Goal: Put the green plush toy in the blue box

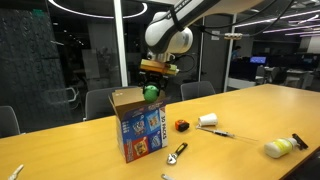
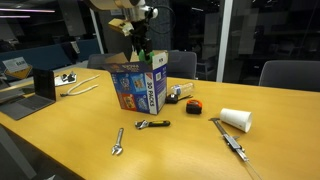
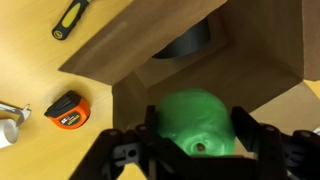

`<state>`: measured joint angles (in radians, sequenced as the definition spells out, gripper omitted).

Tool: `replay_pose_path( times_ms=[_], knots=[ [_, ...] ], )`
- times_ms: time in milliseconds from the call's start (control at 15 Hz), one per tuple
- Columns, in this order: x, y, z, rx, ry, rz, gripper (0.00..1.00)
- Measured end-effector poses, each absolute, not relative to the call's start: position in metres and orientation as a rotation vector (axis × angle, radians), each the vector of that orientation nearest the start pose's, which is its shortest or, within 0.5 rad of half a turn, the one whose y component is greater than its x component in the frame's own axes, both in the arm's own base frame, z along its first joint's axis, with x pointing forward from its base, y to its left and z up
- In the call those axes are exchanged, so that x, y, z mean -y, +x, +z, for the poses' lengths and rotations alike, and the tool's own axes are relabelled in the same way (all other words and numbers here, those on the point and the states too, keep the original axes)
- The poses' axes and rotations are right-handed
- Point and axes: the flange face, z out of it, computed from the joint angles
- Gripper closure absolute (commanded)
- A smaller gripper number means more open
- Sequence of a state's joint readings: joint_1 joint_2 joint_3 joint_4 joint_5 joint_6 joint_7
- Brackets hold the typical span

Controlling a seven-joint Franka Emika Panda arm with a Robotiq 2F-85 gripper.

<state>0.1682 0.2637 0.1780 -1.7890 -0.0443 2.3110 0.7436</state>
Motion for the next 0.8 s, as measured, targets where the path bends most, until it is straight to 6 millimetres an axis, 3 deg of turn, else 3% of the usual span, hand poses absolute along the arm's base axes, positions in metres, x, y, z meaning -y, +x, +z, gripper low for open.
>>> replay_pose_path(
  times_ms=[67,133,267,800],
  knots=[
    [-0.21,0.624,0.426,-0.572,-2.921,-0.313,0.43],
    [-0.208,0.63,0.419,-0.574,-2.918,-0.297,0.06],
    [-0.205,0.64,0.409,-0.572,-2.916,-0.267,0.01],
    [-0.202,0.654,0.408,-0.548,-2.923,-0.205,0.0]
  ],
)
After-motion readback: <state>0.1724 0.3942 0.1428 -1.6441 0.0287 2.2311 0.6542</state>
